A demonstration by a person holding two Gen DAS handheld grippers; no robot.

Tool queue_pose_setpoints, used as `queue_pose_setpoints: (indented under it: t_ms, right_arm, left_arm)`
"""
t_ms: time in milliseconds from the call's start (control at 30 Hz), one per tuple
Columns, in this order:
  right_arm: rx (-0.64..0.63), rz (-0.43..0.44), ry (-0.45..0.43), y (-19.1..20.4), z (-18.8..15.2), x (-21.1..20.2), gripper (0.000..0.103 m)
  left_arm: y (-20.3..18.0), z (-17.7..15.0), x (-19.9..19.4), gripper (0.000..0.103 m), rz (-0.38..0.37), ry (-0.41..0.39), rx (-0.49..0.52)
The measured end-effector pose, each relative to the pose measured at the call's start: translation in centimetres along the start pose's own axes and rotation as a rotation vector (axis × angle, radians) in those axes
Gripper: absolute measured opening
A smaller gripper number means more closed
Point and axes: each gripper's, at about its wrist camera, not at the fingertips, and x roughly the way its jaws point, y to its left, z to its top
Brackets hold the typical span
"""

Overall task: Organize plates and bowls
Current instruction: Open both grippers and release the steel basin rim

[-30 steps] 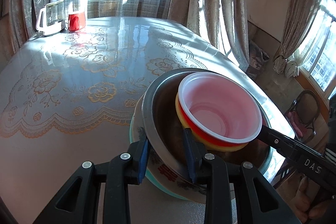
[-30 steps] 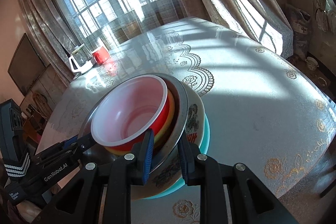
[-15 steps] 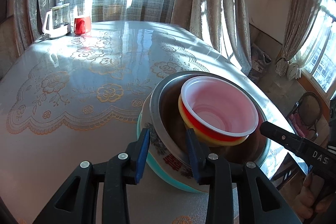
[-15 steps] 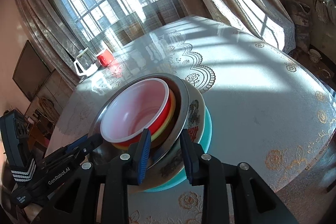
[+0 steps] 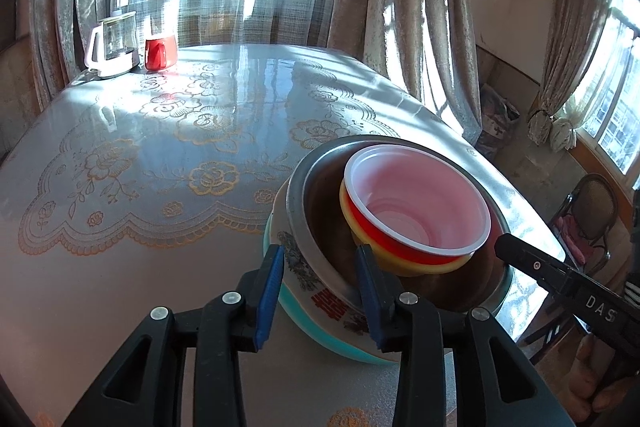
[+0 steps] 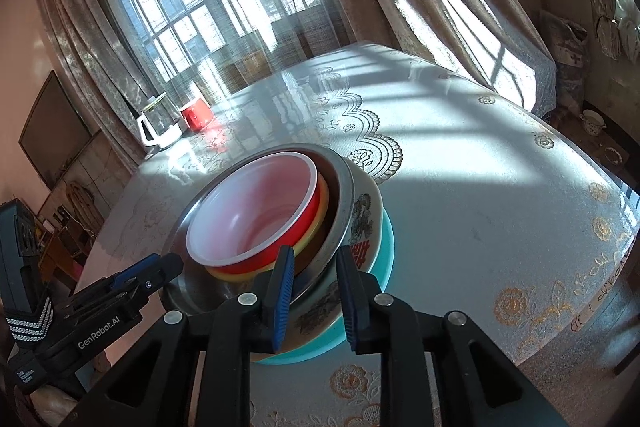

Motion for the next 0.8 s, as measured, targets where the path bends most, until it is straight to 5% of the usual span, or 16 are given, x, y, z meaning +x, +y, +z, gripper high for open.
queue_pose_setpoints:
  t_ms: [800]
  right_arm:
    - [-0.009, -0.012, -0.002, 0.15, -0.26, 0.13, 0.025]
  left_arm:
    - [0.08, -0.35, -0.93, 0.043, 0.029, -0.022, -0.007]
